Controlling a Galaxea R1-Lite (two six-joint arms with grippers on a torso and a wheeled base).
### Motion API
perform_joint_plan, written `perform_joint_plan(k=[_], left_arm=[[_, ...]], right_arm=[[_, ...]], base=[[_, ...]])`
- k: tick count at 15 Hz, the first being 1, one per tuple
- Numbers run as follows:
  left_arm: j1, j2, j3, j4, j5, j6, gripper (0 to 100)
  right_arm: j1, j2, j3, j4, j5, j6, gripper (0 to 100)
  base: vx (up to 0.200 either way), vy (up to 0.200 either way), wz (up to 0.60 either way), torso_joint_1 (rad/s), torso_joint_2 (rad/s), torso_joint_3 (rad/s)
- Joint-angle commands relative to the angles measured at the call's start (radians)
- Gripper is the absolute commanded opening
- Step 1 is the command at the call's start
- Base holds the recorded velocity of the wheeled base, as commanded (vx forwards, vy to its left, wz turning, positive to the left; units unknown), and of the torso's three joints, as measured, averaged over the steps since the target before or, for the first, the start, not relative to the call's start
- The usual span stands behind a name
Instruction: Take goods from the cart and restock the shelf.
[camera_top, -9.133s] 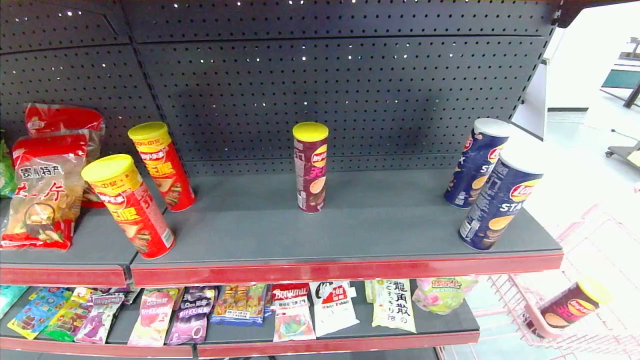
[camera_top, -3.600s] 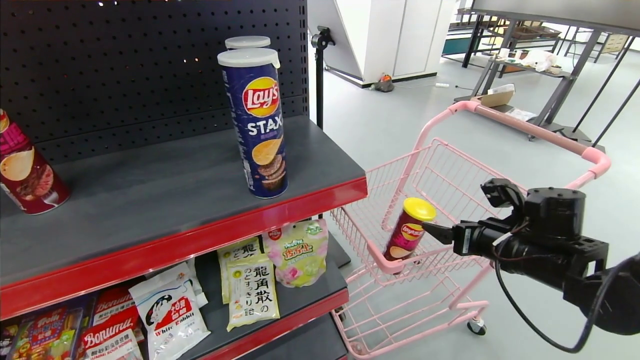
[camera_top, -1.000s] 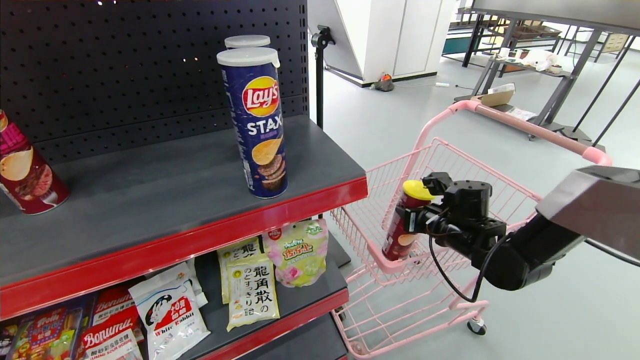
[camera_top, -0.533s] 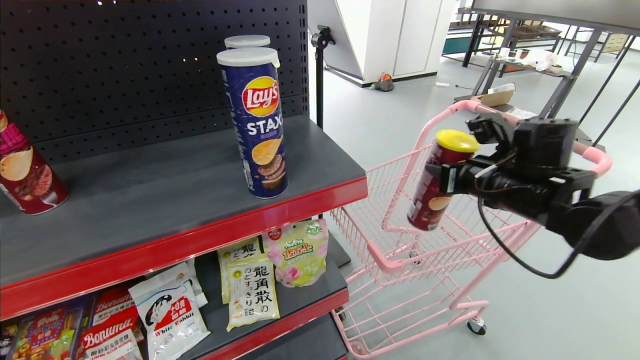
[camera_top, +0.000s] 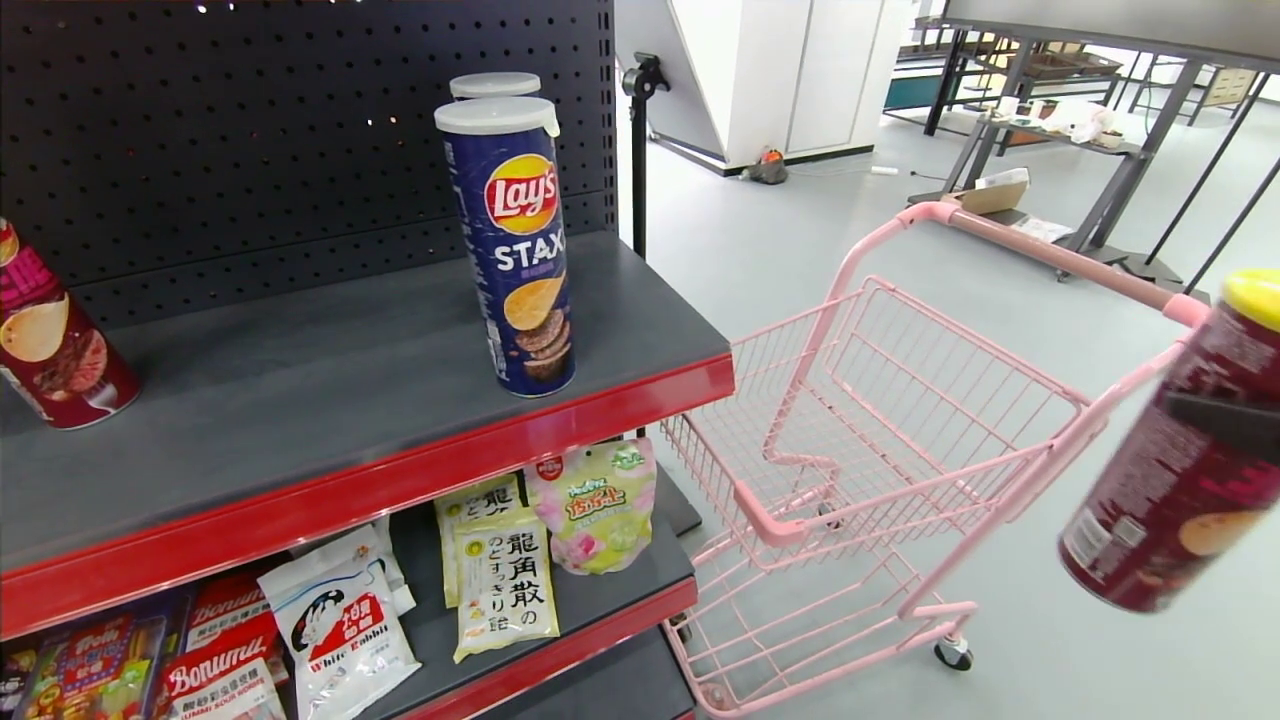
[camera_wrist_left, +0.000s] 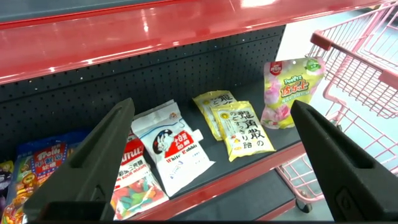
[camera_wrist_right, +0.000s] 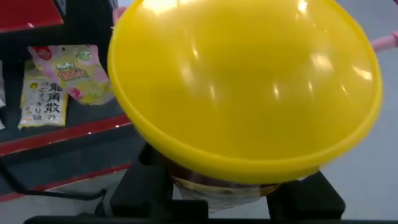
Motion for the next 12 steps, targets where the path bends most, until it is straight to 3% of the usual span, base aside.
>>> perform_joint_plan(k=[1,8,12], left_arm=[[0.000,0.001,0.000,0.000,0.000,-0.001,100],[0.000,0.001,0.000,0.000,0.001,-0.001,100],[0.000,0.001,0.000,0.000,0.001,-0.001,100]], right_arm=[[-0.081,-0.334,0.150,0.139,-0.005,-0.018,0],[-0.079,-0.447,0.204,0.162,-0.014,-0.044,0],[-0.079,-0.466,0.232,0.162,-0.014,-0.044,0]], base=[[0.000,0.000,0.00,0.000,0.00,0.000],[0.000,0.000,0.00,0.005,-0.01,-0.005],[0.000,0.000,0.00,0.160,-0.43,-0.266]])
